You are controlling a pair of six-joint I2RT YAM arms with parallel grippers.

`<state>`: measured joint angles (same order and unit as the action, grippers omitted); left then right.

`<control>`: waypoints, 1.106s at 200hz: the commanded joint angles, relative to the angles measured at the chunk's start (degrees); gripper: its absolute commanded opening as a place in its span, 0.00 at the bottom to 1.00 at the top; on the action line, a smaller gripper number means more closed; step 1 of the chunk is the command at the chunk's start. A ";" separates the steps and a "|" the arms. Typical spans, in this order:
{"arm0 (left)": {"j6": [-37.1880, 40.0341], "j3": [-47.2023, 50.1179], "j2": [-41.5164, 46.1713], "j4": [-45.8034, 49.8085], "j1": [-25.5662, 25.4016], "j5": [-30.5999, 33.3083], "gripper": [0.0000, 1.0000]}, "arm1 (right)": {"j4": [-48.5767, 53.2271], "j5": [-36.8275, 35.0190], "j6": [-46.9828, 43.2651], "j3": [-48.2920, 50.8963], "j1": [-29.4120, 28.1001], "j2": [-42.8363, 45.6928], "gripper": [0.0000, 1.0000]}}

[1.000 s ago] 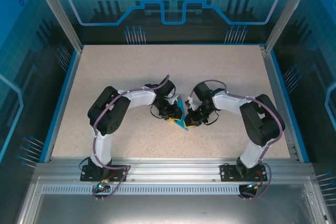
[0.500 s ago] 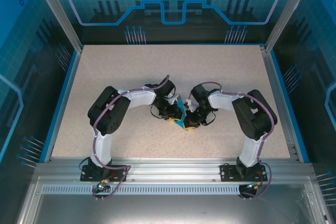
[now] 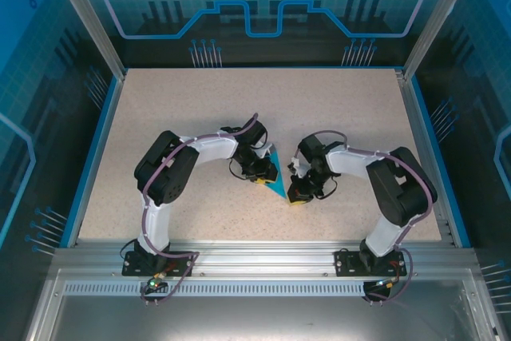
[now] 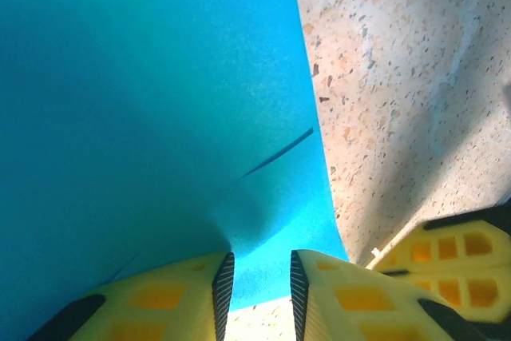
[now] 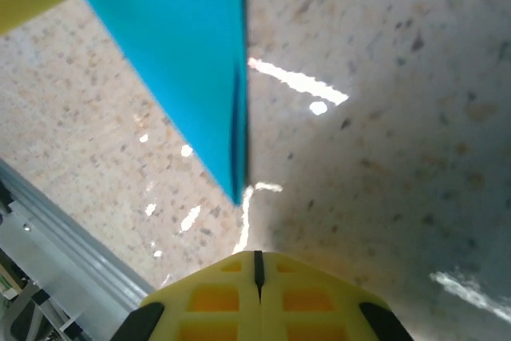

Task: Fold a paper plane with a square sheet of paper (fold left side to right side)
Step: Third fold the triangle at the center of the table.

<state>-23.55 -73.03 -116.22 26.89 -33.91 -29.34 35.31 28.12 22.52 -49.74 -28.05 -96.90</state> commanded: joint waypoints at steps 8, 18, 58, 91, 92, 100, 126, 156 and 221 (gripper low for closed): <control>1.44 -0.79 -2.03 0.97 0.96 5.11 0.31 | -0.26 4.13 1.87 -3.19 0.69 2.95 0.00; 1.47 -0.80 -1.98 0.97 0.96 5.09 0.31 | -2.08 4.90 2.96 -3.76 0.39 2.41 0.00; 1.40 -0.84 -1.65 1.05 0.96 5.15 0.31 | -6.77 4.16 4.83 -5.80 -0.59 -3.61 0.00; 1.40 -0.91 -1.23 1.16 0.99 5.21 0.31 | -7.97 1.07 4.59 -5.58 -0.32 -6.87 0.00; 1.40 -0.89 -1.17 1.15 0.97 5.15 0.31 | -7.93 0.98 4.57 -5.56 -0.29 -6.93 0.00; 1.33 -1.09 -1.11 1.19 1.01 5.01 0.31 | -7.13 0.19 4.40 -5.71 -0.06 -7.78 0.00; 0.93 -1.43 0.30 1.16 1.11 4.24 0.33 | -4.34 -2.14 3.97 -4.94 0.19 -9.17 0.00; 0.22 -1.47 3.97 1.12 1.31 3.11 0.38 | -2.05 -4.79 3.57 -3.17 0.18 -9.39 0.00; -2.52 7.16 12.81 -2.68 0.52 -1.67 0.34 | -3.04 -5.49 4.13 -2.21 0.37 -9.36 0.00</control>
<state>-24.21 -69.93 -106.17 26.04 -32.69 -27.88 28.40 28.97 26.15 -54.63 -28.08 -104.25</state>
